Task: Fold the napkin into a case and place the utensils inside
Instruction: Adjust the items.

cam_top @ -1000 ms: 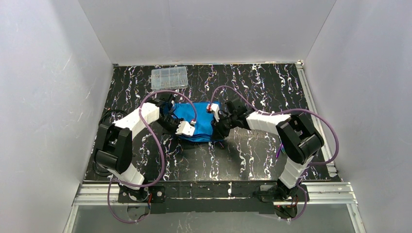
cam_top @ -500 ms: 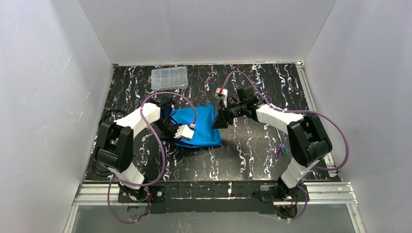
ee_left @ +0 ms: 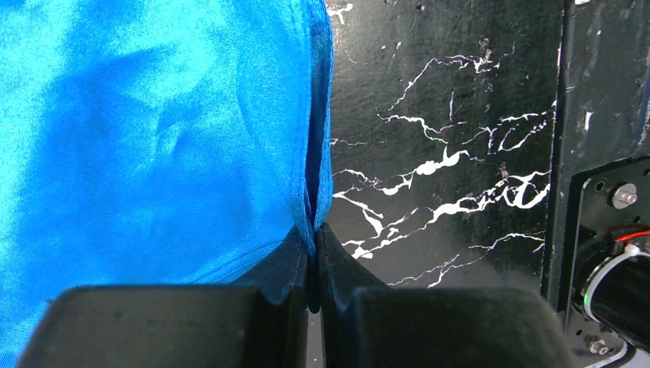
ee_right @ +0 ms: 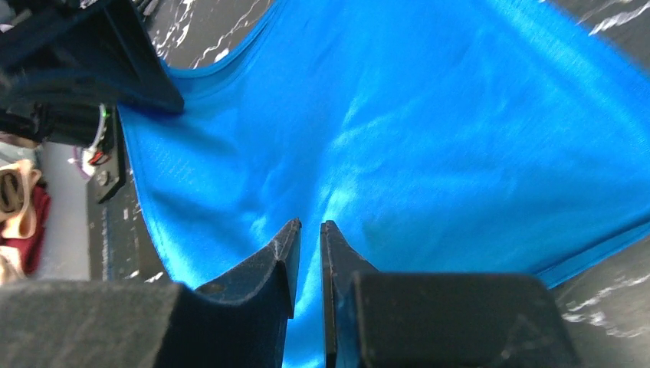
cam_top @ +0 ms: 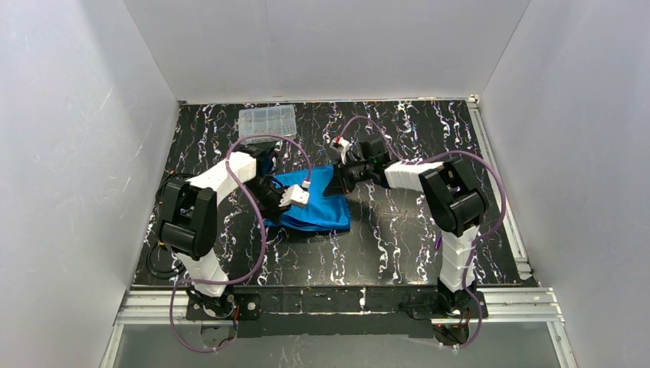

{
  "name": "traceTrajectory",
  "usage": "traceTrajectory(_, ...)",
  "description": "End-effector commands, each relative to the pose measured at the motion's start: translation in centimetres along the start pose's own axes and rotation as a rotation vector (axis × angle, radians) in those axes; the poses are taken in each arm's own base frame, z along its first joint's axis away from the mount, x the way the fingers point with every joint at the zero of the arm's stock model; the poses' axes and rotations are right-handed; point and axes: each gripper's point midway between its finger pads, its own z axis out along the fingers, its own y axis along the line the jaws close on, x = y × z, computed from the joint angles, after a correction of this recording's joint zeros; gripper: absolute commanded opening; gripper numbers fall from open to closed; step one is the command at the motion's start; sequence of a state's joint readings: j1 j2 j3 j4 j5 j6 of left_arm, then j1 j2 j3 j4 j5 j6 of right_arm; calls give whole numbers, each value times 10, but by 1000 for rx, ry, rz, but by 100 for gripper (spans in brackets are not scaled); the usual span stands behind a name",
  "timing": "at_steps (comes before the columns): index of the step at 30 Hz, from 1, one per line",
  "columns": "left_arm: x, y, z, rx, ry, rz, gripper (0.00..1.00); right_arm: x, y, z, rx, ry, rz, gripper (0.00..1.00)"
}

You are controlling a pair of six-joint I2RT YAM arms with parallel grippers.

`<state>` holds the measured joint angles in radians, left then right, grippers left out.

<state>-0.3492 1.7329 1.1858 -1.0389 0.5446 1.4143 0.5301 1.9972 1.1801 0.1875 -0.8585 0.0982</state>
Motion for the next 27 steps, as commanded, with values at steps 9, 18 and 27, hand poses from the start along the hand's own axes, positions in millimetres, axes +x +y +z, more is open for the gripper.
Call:
traceTrajectory(9, -10, -7, -8, 57, -67, -104, 0, 14, 6, -14, -32, -62, 71, 18)
traceTrajectory(18, -17, 22, -21, 30, -136, -202, 0, 36, -12, -13, 33, 7, 108, 14)
traceTrajectory(27, -7, 51, -22, 5, -159, -294, 0, 43, -19, -13, 64, 38, 129, 12)
